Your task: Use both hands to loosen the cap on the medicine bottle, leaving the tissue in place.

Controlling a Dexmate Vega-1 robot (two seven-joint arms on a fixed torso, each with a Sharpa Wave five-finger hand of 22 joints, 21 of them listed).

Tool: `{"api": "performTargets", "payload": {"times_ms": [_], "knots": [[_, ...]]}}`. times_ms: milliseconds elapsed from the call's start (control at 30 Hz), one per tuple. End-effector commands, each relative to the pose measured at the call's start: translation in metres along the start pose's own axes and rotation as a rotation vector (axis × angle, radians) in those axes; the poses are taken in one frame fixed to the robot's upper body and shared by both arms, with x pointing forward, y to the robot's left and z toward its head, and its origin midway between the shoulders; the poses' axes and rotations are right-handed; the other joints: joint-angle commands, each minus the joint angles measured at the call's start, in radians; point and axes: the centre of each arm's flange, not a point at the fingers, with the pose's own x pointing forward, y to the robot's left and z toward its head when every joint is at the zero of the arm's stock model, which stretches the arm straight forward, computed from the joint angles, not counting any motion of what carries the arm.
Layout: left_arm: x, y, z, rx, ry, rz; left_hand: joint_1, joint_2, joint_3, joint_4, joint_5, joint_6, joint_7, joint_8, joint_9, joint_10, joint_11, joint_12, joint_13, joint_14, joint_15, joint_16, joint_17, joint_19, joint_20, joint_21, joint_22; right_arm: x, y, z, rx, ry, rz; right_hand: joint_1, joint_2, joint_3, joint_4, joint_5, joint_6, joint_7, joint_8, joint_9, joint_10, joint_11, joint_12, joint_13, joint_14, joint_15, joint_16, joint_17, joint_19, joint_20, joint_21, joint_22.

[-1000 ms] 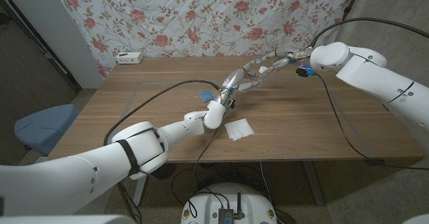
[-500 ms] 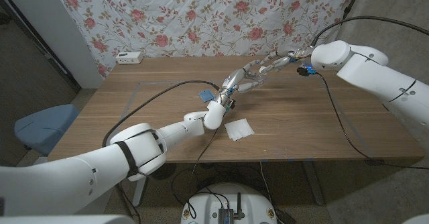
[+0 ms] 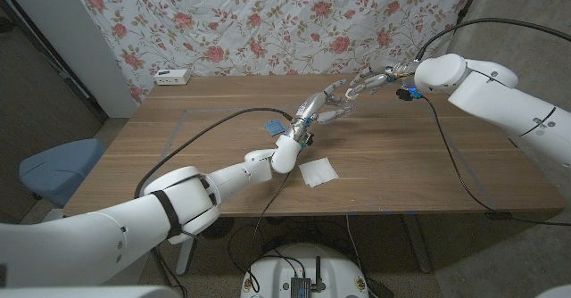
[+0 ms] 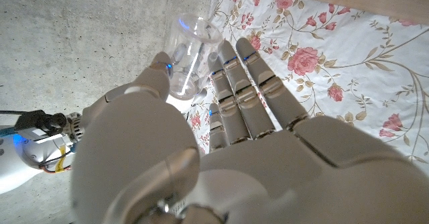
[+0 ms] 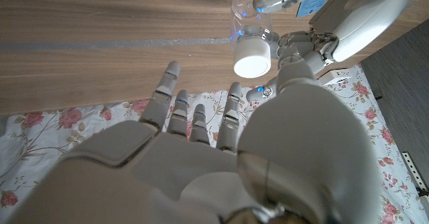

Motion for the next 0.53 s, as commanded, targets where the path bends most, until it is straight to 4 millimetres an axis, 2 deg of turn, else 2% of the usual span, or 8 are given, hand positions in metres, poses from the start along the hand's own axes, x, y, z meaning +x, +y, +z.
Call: {"api": "performTargets", "payload": {"times_ms": [33, 333, 533], "knots": [[-0.0015, -0.0003, 0.0027, 0.001, -0.004, 0.005, 0.004, 0.010, 0.006, 0.000, 0.007, 0.000, -0.007, 0.004, 0.002, 0.070, -0.062, 0.004, 0.003, 0.004, -0.039, 0.001, 0.002, -0.005, 0.000, 0.001, 0.003, -0.0024, 0.0030, 0.0008, -0.008, 0.009, -0.019, 0.000, -0.001, -0.003, -0.007, 0.009, 0.025, -0.001, 0.013, 0.006, 0.014, 0.003, 0.004, 0.004, 0.015, 0.003, 0.007, 0.000, 0.015, 0.000, 0.005, 0.001], [-0.0035, -0.0006, 0.0036, 0.001, 0.000, 0.007, 0.004, 0.010, 0.006, 0.000, 0.007, 0.001, -0.007, 0.005, 0.002, 0.070, -0.062, 0.004, 0.003, 0.004, -0.036, 0.001, 0.002, -0.005, 0.000, 0.001, 0.003, -0.0027, 0.0072, 0.0011, -0.006, 0.013, -0.033, 0.010, 0.003, 0.004, -0.019, 0.012, 0.063, 0.000, 0.030, 0.013, 0.031, 0.003, 0.007, 0.004, 0.033, -0.001, 0.011, -0.003, 0.030, 0.000, 0.008, 0.001], [-0.0035, -0.0006, 0.0036, 0.001, 0.001, 0.006, 0.004, 0.010, 0.006, 0.000, 0.007, 0.001, -0.007, 0.005, 0.002, 0.070, -0.062, 0.004, 0.003, 0.004, -0.037, 0.001, 0.002, -0.005, 0.000, 0.001, 0.003, -0.0027, 0.0073, 0.0011, -0.006, 0.013, -0.033, 0.011, 0.003, 0.004, -0.020, 0.012, 0.065, 0.000, 0.031, 0.013, 0.033, 0.003, 0.007, 0.004, 0.034, -0.001, 0.011, -0.003, 0.031, 0.000, 0.008, 0.001]]}}
